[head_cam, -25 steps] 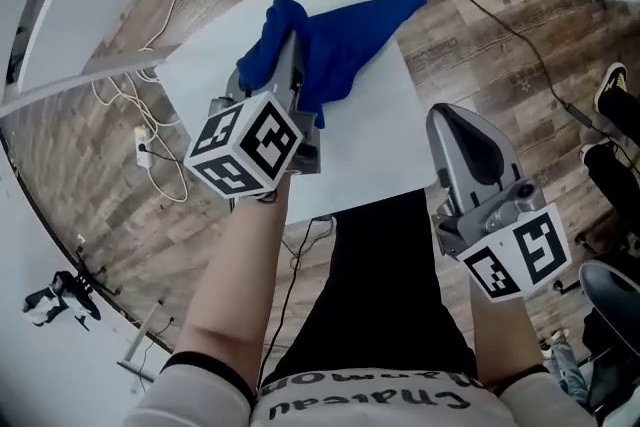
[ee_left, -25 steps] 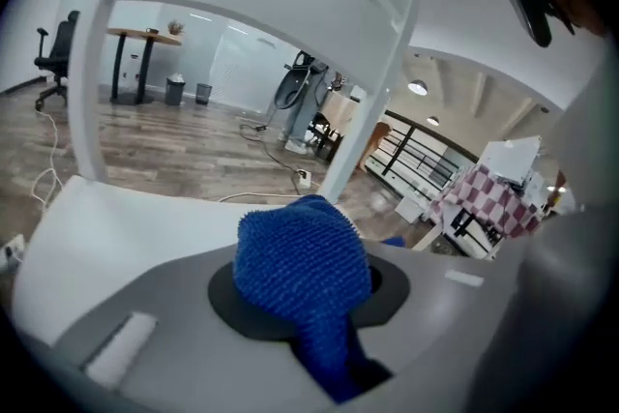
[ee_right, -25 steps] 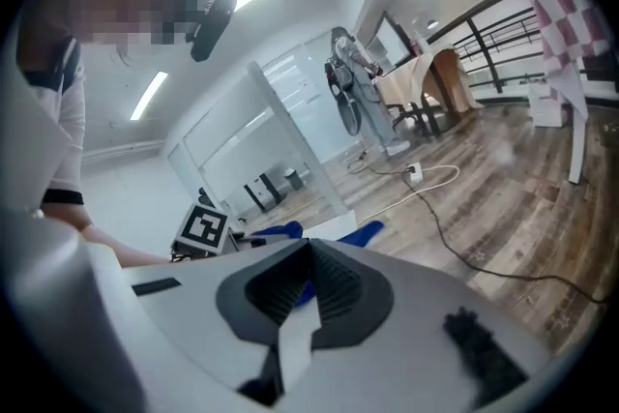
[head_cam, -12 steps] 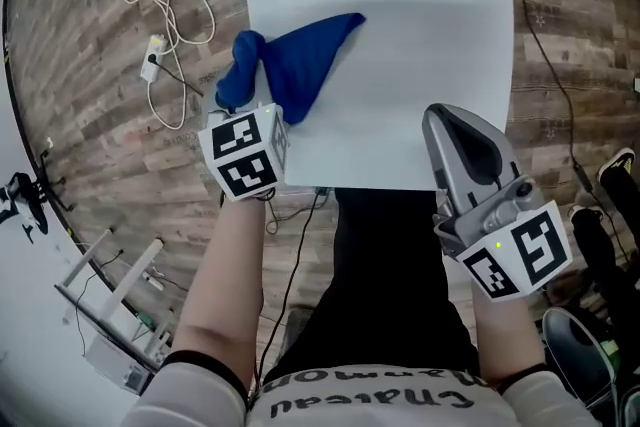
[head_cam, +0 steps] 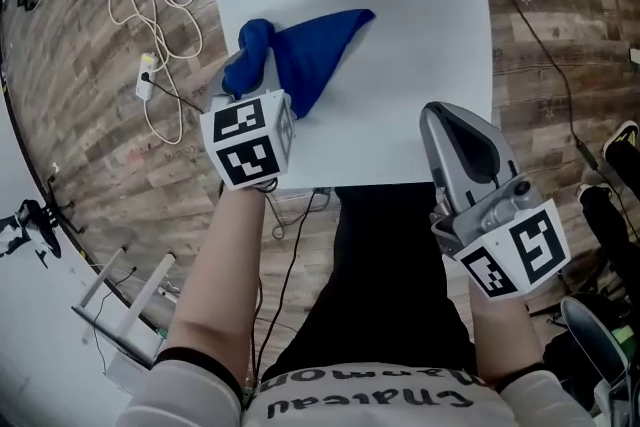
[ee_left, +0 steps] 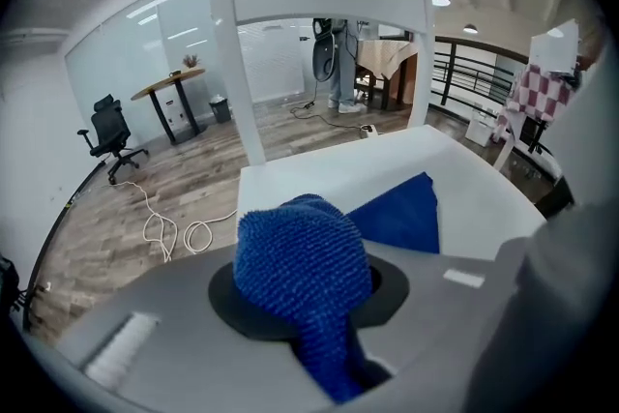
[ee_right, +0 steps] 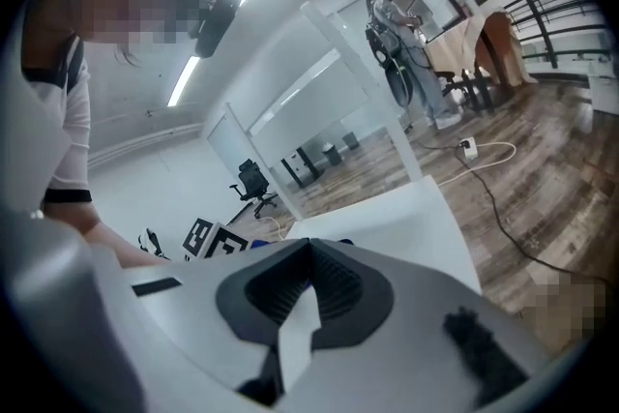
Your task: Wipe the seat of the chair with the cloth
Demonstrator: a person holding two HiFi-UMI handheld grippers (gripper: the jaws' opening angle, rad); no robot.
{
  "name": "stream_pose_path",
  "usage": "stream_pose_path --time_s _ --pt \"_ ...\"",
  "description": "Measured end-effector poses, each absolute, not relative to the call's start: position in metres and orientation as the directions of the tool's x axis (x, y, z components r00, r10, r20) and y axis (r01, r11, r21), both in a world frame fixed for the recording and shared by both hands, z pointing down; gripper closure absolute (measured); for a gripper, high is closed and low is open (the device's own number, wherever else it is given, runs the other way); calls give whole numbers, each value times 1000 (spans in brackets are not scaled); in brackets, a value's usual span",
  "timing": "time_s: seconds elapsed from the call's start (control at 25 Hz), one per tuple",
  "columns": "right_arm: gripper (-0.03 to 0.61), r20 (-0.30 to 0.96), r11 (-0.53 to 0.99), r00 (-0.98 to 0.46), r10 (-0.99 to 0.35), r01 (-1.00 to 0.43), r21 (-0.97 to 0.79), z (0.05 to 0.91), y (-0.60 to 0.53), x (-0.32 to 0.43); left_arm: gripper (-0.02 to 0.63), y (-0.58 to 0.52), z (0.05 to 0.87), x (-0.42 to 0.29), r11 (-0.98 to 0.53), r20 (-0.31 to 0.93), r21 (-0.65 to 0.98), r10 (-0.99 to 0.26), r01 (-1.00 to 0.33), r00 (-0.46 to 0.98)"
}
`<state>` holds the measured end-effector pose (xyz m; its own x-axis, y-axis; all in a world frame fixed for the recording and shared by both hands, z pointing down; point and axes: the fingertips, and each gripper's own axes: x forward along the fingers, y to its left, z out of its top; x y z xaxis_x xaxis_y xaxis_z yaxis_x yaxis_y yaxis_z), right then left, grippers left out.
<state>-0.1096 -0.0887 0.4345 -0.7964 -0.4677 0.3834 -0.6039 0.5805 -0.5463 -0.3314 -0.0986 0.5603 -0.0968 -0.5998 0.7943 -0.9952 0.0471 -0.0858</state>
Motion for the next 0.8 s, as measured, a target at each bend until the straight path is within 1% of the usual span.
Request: stream_pose_path --time_s 0.28,0.52,0.8 --pt "565 405 473 -716 -569 -688 -550 443 -90 -47 525 -148 558 -254 -43 751 -13 -661 -999 19" --pt "565 419 378 -647 -637 -736 -562 451 -86 4 525 -177 559 -182 -123 741 21 -664 -992 98" --pt "565 422 286 -561 -712 -781 -556 451 -82 51 525 -196 557 -102 -303 730 20 -647 -953 221"
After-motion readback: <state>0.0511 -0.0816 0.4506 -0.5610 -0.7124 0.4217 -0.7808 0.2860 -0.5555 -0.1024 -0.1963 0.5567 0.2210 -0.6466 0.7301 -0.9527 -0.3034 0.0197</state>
